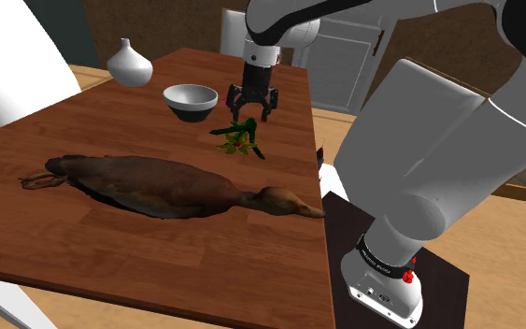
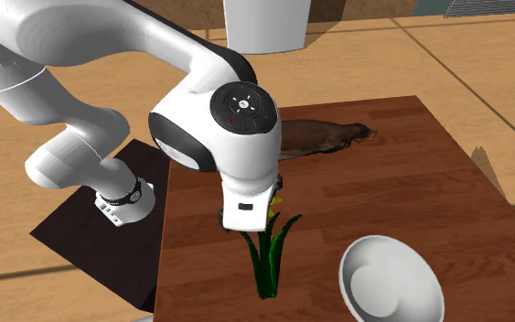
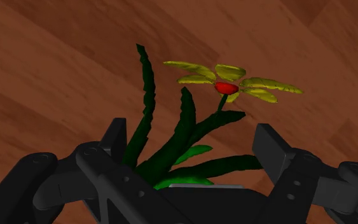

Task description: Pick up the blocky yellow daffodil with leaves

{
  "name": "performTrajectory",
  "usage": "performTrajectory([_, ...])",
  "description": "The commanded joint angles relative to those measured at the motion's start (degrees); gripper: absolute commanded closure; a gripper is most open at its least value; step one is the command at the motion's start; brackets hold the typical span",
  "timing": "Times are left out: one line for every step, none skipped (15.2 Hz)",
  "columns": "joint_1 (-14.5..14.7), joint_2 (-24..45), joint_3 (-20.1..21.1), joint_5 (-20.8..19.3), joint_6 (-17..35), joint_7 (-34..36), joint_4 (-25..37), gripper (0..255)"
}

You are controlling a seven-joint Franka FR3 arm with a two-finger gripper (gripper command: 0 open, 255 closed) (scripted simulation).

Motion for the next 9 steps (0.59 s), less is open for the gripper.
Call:
performTrajectory([-0.1, 0.8, 0.0, 0.1, 1.3, -0.1, -0.5, 0])
performTrajectory([0.0, 1.1, 0.0, 0.1, 2.1, -0.2, -1.1, 0])
performTrajectory([0.0, 1.3, 0.0, 0.1, 2.8, -0.3, -1.6, 0])
performTrajectory([0.0, 1.6, 0.0, 0.2, 3.6, -0.3, -2.1, 0])
performTrajectory([0.0, 2.0, 0.1, 0.2, 4.9, -0.4, -2.9, 0])
performTrajectory([0.0, 2.0, 0.1, 0.2, 4.8, -0.4, -2.9, 0])
performTrajectory([0.0, 2.0, 0.1, 0.2, 4.9, -0.4, -2.9, 0])
performTrajectory([0.0, 2.0, 0.1, 0.2, 4.9, -0.4, -3.0, 255])
performTrajectory([0.0, 2.1, 0.1, 0.2, 4.8, -0.4, -2.9, 255])
